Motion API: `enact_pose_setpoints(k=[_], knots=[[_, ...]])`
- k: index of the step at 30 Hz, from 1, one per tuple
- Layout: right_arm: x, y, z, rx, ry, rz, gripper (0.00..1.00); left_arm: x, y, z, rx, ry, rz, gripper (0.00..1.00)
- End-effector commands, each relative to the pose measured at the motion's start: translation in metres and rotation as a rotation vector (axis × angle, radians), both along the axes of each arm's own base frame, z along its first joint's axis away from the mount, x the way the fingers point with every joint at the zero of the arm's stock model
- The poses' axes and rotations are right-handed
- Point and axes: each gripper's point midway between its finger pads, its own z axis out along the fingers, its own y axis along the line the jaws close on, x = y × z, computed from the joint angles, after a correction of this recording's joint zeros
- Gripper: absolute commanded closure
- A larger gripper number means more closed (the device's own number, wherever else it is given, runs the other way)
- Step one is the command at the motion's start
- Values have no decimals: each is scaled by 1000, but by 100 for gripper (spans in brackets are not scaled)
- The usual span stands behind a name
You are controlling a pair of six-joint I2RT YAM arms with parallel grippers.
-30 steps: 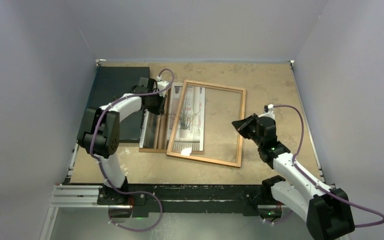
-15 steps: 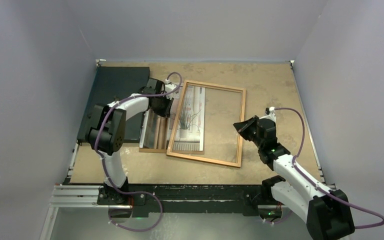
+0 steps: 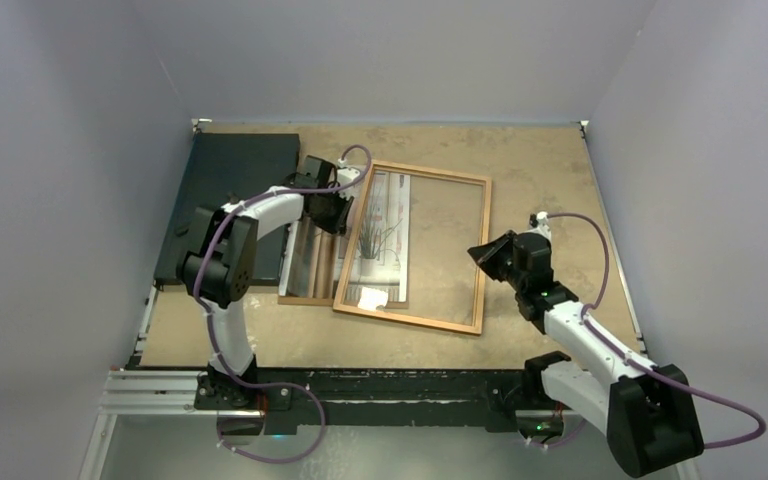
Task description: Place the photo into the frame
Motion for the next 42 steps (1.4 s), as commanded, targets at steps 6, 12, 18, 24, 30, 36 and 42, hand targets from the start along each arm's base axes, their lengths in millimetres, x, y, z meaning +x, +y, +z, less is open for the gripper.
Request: enact_pose_setpoints(k=[6, 12, 18, 24, 30, 36, 42], knots=[[16, -1, 35, -25, -117, 37, 100, 10, -16, 7, -29, -29, -25, 89], [21, 9, 39, -6, -141, 87, 100, 9, -17, 5, -27, -25, -28, 90], [25, 16, 60, -6, -256, 140, 100, 7, -16, -2, -17, -14, -36, 93], [23, 23, 84, 23, -368, 180, 100, 4, -18, -6, -22, -6, -41, 99], [19, 35, 104, 97, -426, 230, 100, 0, -18, -9, -23, 3, -42, 100], [15, 41, 116, 168, -433, 238, 100, -4, -18, -11, -29, 9, -46, 100], [17, 54, 132, 249, -419, 238, 100, -7, -18, -10, -37, 13, -48, 100]])
